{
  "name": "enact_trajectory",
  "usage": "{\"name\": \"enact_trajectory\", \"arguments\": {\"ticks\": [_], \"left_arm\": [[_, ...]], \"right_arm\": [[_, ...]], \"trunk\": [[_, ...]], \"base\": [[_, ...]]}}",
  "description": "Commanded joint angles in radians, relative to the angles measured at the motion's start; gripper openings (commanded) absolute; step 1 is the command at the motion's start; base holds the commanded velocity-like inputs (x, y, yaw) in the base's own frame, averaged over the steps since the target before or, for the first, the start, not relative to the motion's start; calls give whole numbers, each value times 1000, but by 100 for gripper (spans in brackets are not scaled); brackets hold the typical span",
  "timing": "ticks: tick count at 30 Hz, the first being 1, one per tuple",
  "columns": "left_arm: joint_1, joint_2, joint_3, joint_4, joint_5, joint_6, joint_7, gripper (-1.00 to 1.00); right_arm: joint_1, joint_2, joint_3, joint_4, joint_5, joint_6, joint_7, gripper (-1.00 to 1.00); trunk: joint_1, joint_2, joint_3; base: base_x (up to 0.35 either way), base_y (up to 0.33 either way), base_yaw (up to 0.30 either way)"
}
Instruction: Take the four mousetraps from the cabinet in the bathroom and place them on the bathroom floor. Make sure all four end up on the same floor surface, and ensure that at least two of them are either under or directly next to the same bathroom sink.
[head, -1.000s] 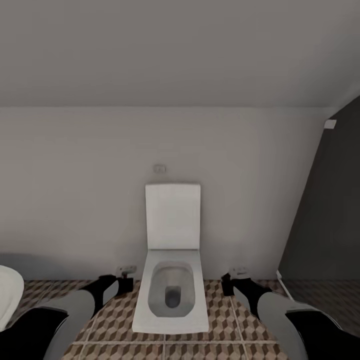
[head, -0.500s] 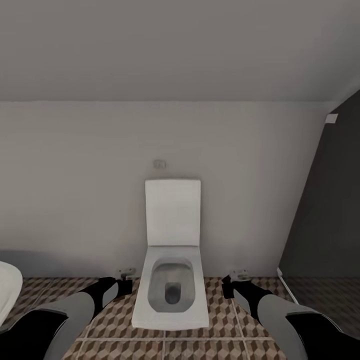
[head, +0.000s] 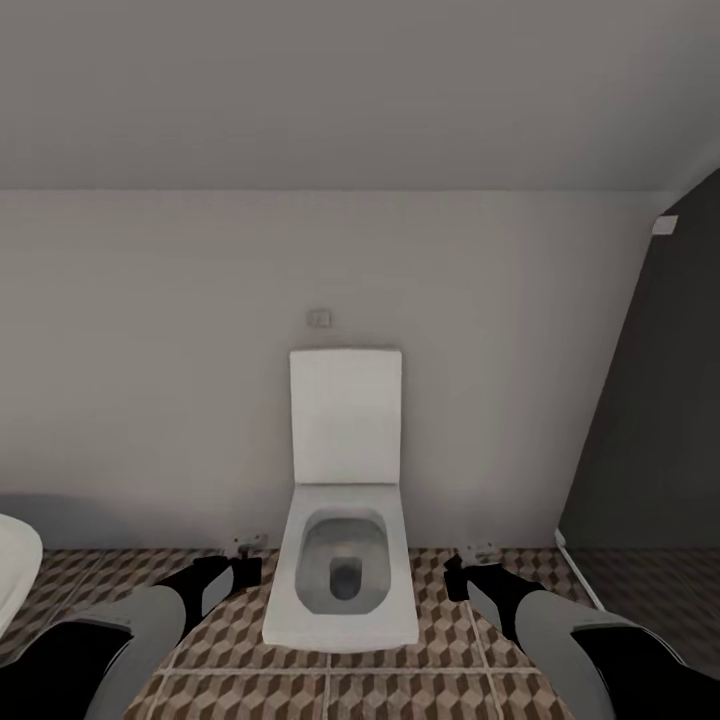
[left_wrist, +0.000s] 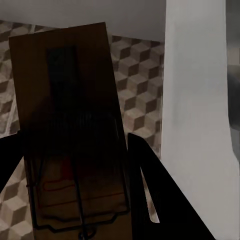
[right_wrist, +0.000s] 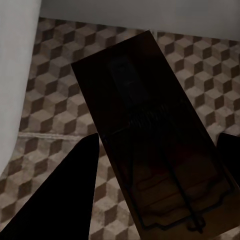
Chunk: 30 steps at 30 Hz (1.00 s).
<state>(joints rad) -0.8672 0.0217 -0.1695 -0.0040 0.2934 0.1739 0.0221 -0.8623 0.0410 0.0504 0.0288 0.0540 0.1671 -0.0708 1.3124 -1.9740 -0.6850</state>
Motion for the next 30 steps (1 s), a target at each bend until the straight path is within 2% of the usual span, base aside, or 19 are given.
{"name": "enact_trajectory", "arguments": {"ticks": [1,12,20,30], "left_arm": [[5,2,-8,-1,6,-6,7,-100],[23,14,-10,-2,6,-22,19,-100],[23,40,-10,-2,4,-23,19,-100],[23,45,-10,-2,-1,-24,18,-100]], "right_arm": [[-1,0,5,2,6,3,-3,-100],[-1,-4,5,2,6,2,-3,-100],[-1,-6,5,2,6,2,-3,-100],[-1,-7,5,2,6,2,-3,-100]], "trunk": [[4,-8,-4],[46,-85,-39],[77,-141,-64],[115,-211,-95]], "base": [[0,0,0],[0,0,0],[0,0,0],[0,0,0]]}}
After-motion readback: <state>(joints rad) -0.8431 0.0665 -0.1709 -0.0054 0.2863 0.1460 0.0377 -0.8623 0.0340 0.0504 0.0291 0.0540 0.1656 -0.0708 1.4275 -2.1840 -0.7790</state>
